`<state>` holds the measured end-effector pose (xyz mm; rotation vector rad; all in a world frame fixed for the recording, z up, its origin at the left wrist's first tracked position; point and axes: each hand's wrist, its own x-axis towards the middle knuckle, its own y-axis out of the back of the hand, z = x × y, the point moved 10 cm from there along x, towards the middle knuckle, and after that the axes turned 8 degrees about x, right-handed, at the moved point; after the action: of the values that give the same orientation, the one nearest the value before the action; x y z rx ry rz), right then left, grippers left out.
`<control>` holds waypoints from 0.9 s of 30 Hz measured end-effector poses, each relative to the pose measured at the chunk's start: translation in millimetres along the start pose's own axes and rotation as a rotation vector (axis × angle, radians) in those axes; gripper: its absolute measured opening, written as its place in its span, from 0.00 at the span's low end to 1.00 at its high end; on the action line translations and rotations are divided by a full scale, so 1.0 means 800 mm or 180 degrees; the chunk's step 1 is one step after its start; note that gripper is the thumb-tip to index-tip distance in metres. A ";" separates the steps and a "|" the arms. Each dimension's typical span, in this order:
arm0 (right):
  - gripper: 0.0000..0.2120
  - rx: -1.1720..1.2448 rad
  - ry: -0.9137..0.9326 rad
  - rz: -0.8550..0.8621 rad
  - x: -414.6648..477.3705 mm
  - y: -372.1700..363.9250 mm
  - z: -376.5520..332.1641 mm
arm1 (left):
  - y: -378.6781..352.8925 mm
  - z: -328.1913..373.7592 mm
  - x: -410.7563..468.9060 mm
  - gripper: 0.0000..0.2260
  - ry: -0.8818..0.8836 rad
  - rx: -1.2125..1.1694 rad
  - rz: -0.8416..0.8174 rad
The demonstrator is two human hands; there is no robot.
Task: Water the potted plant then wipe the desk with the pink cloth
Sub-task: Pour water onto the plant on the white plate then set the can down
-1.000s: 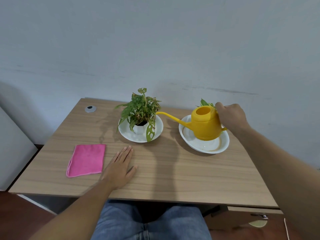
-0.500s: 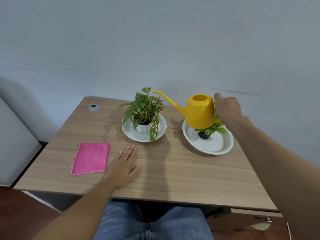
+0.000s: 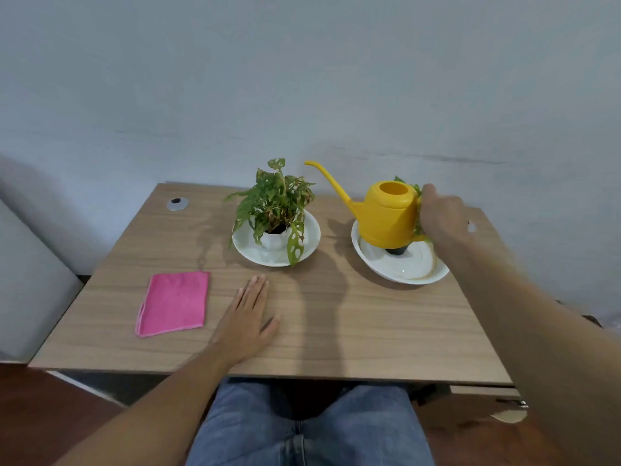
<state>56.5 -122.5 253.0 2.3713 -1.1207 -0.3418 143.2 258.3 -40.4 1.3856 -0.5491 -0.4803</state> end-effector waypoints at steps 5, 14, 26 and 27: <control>0.16 -0.0203 -0.0031 0.0152 -0.011 0.024 0.052 | -0.006 0.061 0.018 0.39 -0.0328 -0.0125 -0.0079; 0.09 -0.1308 0.0339 0.0237 -0.030 0.083 0.129 | -0.014 0.179 0.052 0.40 -0.0917 -0.0219 -0.0156; 0.13 -0.0763 -0.0392 0.0741 -0.063 0.207 0.270 | -0.039 0.324 0.087 0.39 -0.1523 -0.0273 -0.0341; 0.16 -0.0590 -0.0491 0.0789 -0.067 0.212 0.277 | -0.039 0.327 0.088 0.39 -0.1534 -0.0268 -0.0311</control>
<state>-180.7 -244.7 156.1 2.0460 -1.3735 -0.5231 36.0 7.2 -39.9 1.2203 -0.8417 -0.9180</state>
